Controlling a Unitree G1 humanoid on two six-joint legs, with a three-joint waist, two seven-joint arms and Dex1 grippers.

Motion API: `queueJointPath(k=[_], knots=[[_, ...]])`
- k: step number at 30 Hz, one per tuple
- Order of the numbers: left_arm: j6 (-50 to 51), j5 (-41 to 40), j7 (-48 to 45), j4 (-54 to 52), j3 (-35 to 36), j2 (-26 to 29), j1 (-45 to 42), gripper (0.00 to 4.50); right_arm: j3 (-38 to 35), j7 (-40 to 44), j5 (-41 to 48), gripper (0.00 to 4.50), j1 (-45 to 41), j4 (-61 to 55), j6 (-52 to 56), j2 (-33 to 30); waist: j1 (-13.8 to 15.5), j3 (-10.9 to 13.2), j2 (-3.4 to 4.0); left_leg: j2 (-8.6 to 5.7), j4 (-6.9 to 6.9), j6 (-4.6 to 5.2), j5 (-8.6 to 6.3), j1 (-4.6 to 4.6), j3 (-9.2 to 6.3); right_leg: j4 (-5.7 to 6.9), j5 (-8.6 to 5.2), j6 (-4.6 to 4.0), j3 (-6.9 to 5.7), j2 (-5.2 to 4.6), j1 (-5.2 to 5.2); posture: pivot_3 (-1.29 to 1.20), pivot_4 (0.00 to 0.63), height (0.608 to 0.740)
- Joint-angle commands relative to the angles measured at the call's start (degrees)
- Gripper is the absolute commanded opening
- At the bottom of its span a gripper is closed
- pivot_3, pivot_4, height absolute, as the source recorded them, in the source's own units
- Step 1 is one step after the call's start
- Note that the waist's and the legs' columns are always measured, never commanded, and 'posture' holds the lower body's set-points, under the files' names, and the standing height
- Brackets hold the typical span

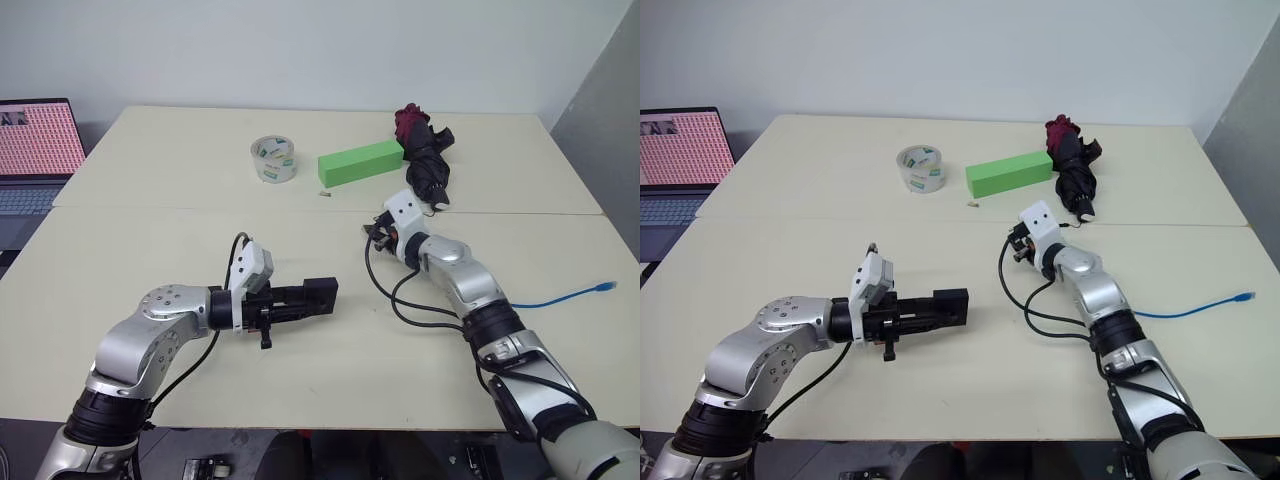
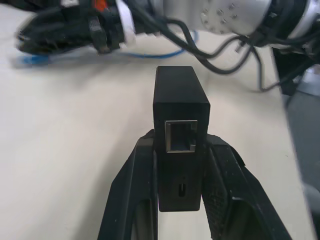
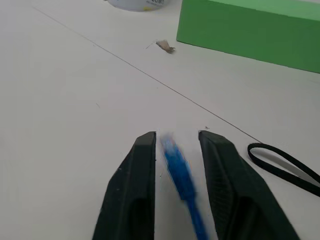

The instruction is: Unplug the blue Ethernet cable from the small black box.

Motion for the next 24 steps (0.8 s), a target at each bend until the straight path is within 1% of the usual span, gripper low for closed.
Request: queueJointPath(k=[1,4,5,6,7,9,11,14,18,20,22,24], knots=[[-6.8,4.5,7.4,3.0,3.6,-3.4,-0.4,0.79,-2.5,4.5,0.9,2.59,0.9,-6.7,-0.8,-2.4,0.0,0.0,0.00,0.01,0.01,0.00,0.00,0.01,0.01,0.01,0.00,0.00,0.01,-0.01,-0.01,0.00,0.150,0.740],[-12.4,9.5,13.4,7.4,4.6,-6.1,-1.3,0.79,-2.3,11.3,3.1,3.28,4.9,-17.4,2.1,-6.0,0.3,0.0,0.01,0.05,0.02,0.00,0.00,0.01,0.00,0.05,0.00,0.00,-0.03,0.00,-0.02,0.00,0.150,0.740],[-14.9,11.6,15.6,9.2,5.0,-6.9,-1.6,0.79,-2.1,14.5,4.8,3.70,6.6,-22.2,4.2,-7.5,0.3,0.0,0.01,0.03,0.02,0.00,0.00,0.01,0.00,0.05,0.00,0.00,-0.01,0.00,-0.02,0.00,0.150,0.740],[-17.0,13.5,17.7,11.0,5.2,-7.5,-2.1,0.79,-2.1,17.3,7.0,3.83,8.3,-26.9,6.2,-8.7,0.4,0.0,-0.01,0.04,0.03,0.00,0.00,0.01,0.01,0.06,0.00,0.00,-0.01,0.00,-0.02,0.00,0.150,0.740],[-18.8,14.8,20.0,12.9,5.8,-8.3,-2.6,0.79,-2.0,20.6,10.1,4.17,10.2,-32.5,9.0,-10.2,0.5,0.0,-0.01,0.05,0.02,0.01,0.00,0.00,-0.01,0.04,0.00,0.00,-0.04,0.01,-0.02,0.00,0.150,0.740],[-22.5,16.6,23.7,17.3,7.1,-10.2,-3.6,0.79,-1.4,25.7,16.6,4.22,14.0,-44.3,15.1,-13.5,0.7,0.0,0.01,0.04,0.02,0.01,-0.01,0.01,0.00,0.06,0.00,0.00,-0.03,0.01,-0.02,0.00,0.150,0.740],[-26.1,17.6,25.8,21.2,8.0,-11.8,-4.2,0.79,-1.4,26.4,19.7,4.22,16.0,-51.3,19.9,-14.9,0.7,0.0,-0.01,0.07,0.01,0.02,-0.01,-0.02,-0.04,0.04,0.00,0.00,-0.09,0.01,-0.02,0.00,0.150,0.740],[-30.1,18.6,27.5,26.1,8.5,-13.6,-4.9,0.79,-0.8,25.8,20.3,4.22,16.8,-55.0,22.9,-15.5,0.6,0.0,-0.04,0.05,0.04,0.03,-0.01,0.01,-0.01,0.06,0.00,0.00,-0.04,0.01,-0.01,0.00,0.150,0.740],[-33.7,19.9,29.6,32.2,8.3,-15.8,-5.0,0.79,-0.5,25.0,20.0,4.22,16.7,-56.5,25.2,-15.3,0.7,-0.1,-0.08,0.01,0.08,0.03,-0.01,0.04,-0.08,0.09,0.00,0.00,-0.09,0.00,0.05,0.00,0.150,0.740],[-34.2,19.7,29.7,34.0,8.4,-16.6,-4.2,1.50,-0.5,24.5,19.7,4.24,16.7,-56.7,25.9,-15.3,0.7,0.0,-0.09,0.01,0.08,0.02,-0.01,0.02,-0.08,0.07,0.00,0.00,-0.10,0.00,0.04,0.00,0.150,0.740],[-34.8,19.7,29.3,34.5,8.4,-16.8,-3.5,1.77,-0.6,24.1,19.7,4.24,16.7,-56.9,26.4,-15.3,0.7,-0.1,-0.09,0.01,0.07,0.02,-0.01,0.02,-0.07,0.06,0.00,0.00,-0.10,-0.01,0.04,0.00,0.150,0.740],[-34.3,19.6,29.2,33.6,8.6,-16.7,-2.3,2.30,-0.9,23.7,19.9,4.24,16.8,-57.4,27.0,-15.4,0.7,-0.1,-0.09,0.01,0.07,0.02,-0.01,0.02,-0.06,0.07,0.00,0.00,-0.09,-0.01,0.03,0.00,0.150,0.740]])
